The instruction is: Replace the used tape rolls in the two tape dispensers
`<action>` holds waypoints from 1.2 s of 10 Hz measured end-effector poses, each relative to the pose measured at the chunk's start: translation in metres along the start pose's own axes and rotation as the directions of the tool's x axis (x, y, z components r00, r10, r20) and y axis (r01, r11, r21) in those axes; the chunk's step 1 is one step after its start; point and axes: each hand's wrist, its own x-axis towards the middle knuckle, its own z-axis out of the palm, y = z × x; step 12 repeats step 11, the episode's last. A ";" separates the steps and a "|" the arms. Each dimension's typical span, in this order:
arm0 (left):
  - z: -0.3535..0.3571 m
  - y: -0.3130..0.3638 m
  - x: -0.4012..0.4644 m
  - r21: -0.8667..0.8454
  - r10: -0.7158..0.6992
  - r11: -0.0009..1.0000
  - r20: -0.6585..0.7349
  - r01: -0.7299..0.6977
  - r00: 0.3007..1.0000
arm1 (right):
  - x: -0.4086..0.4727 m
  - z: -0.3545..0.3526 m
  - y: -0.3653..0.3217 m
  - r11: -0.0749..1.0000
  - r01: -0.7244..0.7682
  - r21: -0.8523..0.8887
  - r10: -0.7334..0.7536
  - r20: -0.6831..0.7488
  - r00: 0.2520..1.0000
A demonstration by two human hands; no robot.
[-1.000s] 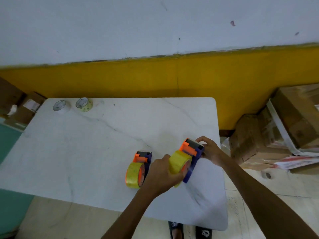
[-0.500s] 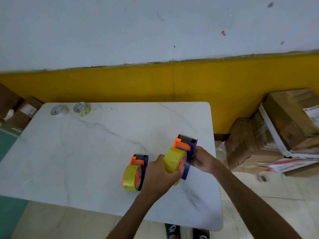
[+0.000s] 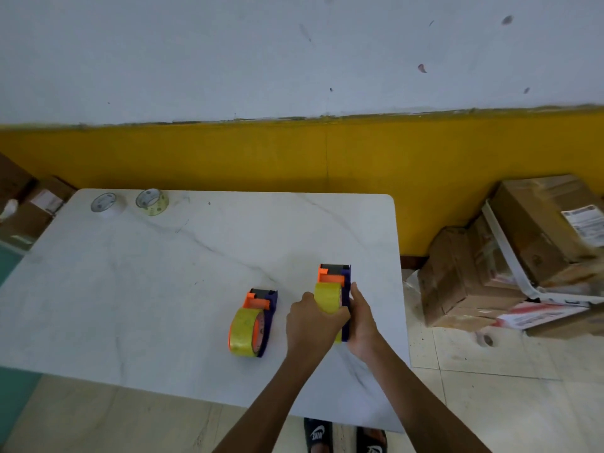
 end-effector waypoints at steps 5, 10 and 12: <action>0.025 -0.042 0.013 0.156 -0.089 0.985 0.096 0.073 0.991 | -0.019 -0.014 0.026 0.713 -0.360 -0.602 -0.018 -0.529 0.848; 0.029 -0.048 0.015 0.243 -0.082 0.969 0.180 0.037 0.980 | -0.028 -0.030 0.010 0.564 -0.423 -0.709 -0.096 -0.565 0.820; 0.017 -0.039 0.020 0.317 -0.051 0.948 0.196 -0.014 0.979 | -0.027 -0.019 -0.005 0.499 -0.365 -0.786 -0.157 -0.497 0.854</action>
